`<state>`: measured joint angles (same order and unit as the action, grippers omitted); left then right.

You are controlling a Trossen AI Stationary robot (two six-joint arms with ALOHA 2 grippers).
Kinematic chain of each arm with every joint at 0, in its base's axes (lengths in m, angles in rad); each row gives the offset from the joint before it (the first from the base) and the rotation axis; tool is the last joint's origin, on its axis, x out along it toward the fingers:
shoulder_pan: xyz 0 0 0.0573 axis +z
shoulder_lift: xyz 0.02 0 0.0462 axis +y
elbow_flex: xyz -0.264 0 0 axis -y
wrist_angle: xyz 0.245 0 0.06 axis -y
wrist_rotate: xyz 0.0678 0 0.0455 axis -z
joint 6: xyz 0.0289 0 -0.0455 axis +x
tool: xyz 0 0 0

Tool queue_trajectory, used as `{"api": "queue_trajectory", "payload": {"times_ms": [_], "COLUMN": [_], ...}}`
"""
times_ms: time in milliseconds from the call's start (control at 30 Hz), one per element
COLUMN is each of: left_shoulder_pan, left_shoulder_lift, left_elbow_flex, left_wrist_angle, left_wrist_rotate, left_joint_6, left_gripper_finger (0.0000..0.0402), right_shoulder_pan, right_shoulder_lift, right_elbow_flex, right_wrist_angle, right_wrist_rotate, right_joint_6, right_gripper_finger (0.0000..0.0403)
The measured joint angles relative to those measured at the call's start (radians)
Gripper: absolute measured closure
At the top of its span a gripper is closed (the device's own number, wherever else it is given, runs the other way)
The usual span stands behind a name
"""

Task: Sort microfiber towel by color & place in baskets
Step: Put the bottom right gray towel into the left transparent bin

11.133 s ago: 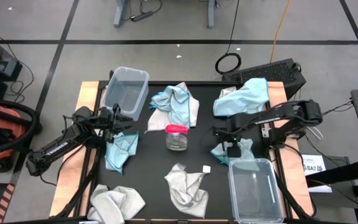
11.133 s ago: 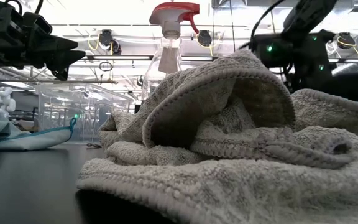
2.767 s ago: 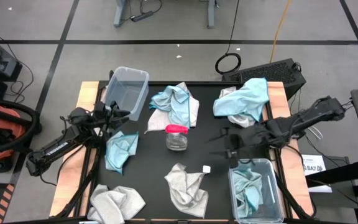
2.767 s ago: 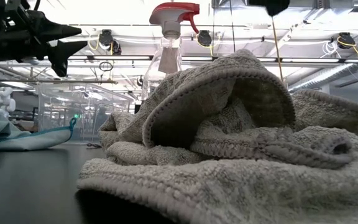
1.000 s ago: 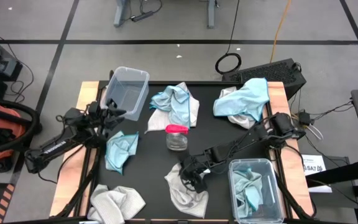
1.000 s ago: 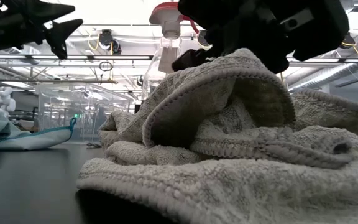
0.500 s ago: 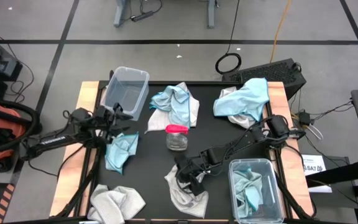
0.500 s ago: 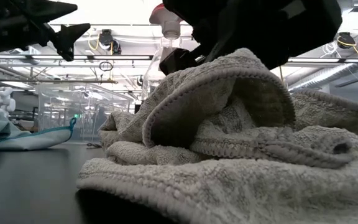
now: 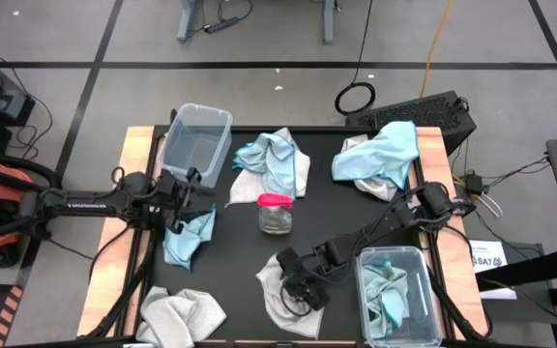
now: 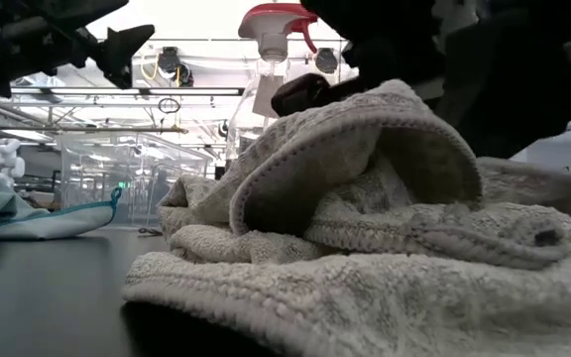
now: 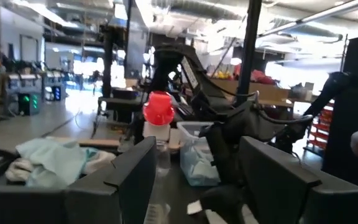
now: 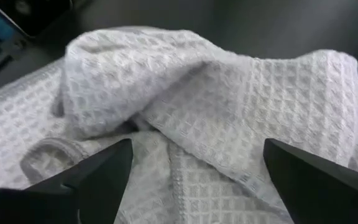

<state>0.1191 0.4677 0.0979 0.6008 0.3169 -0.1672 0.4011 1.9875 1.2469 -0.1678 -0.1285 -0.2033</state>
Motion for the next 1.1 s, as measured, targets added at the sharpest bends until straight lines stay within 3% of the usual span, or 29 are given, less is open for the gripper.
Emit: {"api": "queue_trajectory", "payload": {"times_ms": [267, 367, 500, 733, 767, 1100], "left_shoulder_pan": [-0.139, -0.197, -0.249, -0.3, -0.303, -0.359], "left_shoulder_lift": [0.2, 0.27, 0.351, 0.439, 0.448, 0.496], "left_elbow_flex": [0.125, 0.177, 0.237, 0.315, 0.324, 0.38], "left_wrist_angle": [-0.017, -0.016, -0.019, -0.019, -0.018, -0.019], "left_wrist_rotate": [-0.042, -0.079, -0.108, -0.143, -0.144, -0.166], "left_joint_6": [0.05, 0.082, 0.123, 0.174, 0.175, 0.211], "left_gripper_finger": [0.0164, 0.0164, 0.0164, 0.0164, 0.0164, 0.0164], "right_shoulder_pan": [0.0, 0.0, 0.001, 0.0, 0.0, 0.022], "right_shoulder_lift": [0.084, 0.104, 0.091, 0.064, 0.059, -0.08], "right_elbow_flex": [0.004, 0.005, 0.004, 0.0, 0.0, 0.085], "right_wrist_angle": [0.031, 0.036, 0.031, -0.008, -0.015, -0.234], "right_wrist_rotate": [0.008, 0.026, 0.062, 0.088, 0.087, 0.205], "right_joint_6": [0.01, 0.036, 0.032, -0.004, -0.005, -0.044], "right_gripper_finger": [0.0051, 0.0074, 0.0154, 0.0365, 0.0378, 0.0384]}}
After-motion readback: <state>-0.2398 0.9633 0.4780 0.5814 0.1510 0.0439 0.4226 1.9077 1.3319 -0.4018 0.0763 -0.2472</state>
